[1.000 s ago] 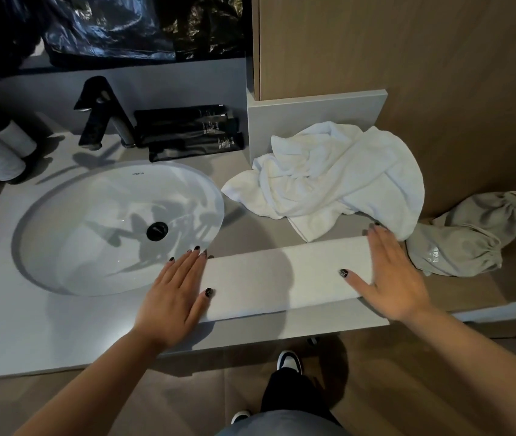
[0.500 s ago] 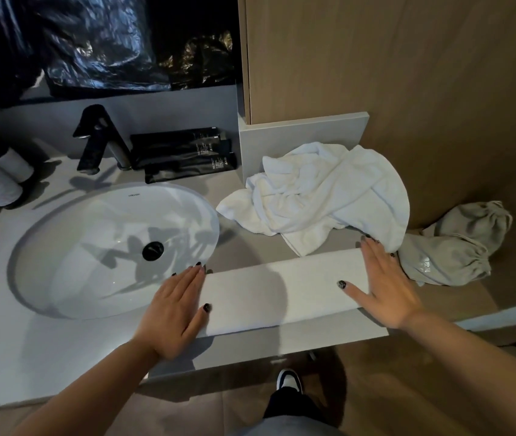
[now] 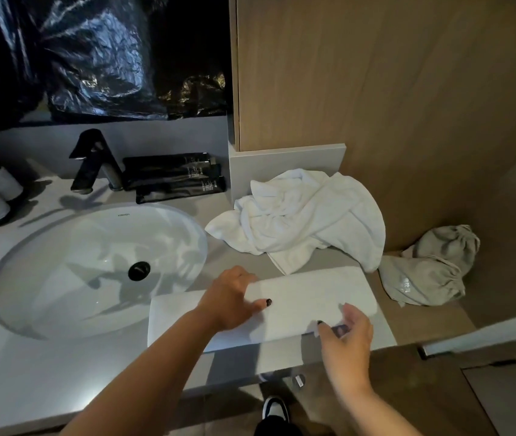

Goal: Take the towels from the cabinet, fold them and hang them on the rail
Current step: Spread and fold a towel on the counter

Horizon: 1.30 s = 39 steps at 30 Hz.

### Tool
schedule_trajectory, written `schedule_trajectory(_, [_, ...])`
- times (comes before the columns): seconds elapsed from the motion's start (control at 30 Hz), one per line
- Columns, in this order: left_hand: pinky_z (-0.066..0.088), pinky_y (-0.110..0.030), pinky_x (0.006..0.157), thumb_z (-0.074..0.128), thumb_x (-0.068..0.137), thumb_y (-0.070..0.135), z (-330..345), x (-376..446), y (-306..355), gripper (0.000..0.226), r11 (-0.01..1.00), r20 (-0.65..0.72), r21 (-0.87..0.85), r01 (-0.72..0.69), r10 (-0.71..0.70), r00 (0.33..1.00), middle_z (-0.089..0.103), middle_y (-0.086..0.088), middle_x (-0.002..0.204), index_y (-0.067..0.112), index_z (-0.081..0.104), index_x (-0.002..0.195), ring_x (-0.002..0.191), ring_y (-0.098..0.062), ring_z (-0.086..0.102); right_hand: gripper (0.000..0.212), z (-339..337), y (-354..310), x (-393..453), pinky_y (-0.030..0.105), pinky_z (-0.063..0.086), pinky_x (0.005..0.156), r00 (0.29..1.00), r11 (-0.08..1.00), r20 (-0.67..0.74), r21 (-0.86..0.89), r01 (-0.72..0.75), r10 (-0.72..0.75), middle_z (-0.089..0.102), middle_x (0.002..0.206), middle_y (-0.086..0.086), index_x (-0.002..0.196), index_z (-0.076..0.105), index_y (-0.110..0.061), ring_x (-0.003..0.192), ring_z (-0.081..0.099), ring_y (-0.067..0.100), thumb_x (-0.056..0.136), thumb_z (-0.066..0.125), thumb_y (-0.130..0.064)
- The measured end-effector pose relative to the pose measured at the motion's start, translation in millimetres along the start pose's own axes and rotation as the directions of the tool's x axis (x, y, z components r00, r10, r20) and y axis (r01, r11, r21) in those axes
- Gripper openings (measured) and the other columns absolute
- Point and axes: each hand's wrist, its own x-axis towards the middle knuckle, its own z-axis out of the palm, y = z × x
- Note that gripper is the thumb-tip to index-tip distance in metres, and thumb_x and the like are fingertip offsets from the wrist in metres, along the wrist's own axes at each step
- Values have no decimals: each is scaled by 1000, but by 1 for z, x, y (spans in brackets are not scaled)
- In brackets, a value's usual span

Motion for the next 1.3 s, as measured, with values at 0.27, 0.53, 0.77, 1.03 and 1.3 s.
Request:
schedule_trajectory(0.27, [29, -23, 55, 81, 72, 54, -15, 8, 5, 48, 969, 255, -133, 208, -169, 952, 44, 7, 61, 19, 50, 62, 57, -10, 39, 9, 18, 7, -12, 42, 46, 99, 881, 810, 132, 351, -470, 454, 67, 89, 12, 84, 61, -3, 87, 61, 22, 86, 70, -1])
schedule_trajectory(0.53, [33, -12, 54, 79, 79, 44, -17, -50, -3, 32, 913, 222, -262, 312, -258, 940, 50, 14, 64, 27, 56, 65, 59, -1, 47, 34, 23, -3, -9, 36, 59, 80, 814, 799, 398, 258, -543, 424, 75, 100, 14, 107, 66, -7, 93, 69, 25, 78, 82, -17])
schedule_trajectory(0.77, [39, -17, 61, 82, 79, 23, -10, -104, -6, 25, 696, 162, -624, 356, -331, 930, 58, 4, 71, 11, 60, 77, 66, -8, 51, 37, 46, -7, -35, 43, 55, 88, 850, 792, 452, 399, -463, 269, 74, 106, 15, 119, 63, 1, 102, 69, 33, 83, 70, 1])
schedule_trajectory(1.03, [56, -44, 92, 83, 78, 28, -38, -162, 7, 53, 463, 96, -864, 199, -236, 967, 75, -5, 109, 13, 57, 122, 102, -24, 71, 36, 32, -54, -91, 41, 57, 86, 828, 919, 548, 376, -115, -121, 74, 111, 7, 120, 62, -9, 104, 70, 25, 85, 70, -5])
schedule_trajectory(1.3, [56, -29, 87, 74, 80, 41, -87, -193, 73, 48, 529, -133, -844, -89, -46, 990, 73, 9, 113, 22, 60, 123, 106, -10, 68, 47, -27, -124, -141, 40, 54, 94, 776, 868, 451, 436, 239, -441, 73, 114, -2, 118, 62, -19, 109, 68, 19, 76, 81, -13])
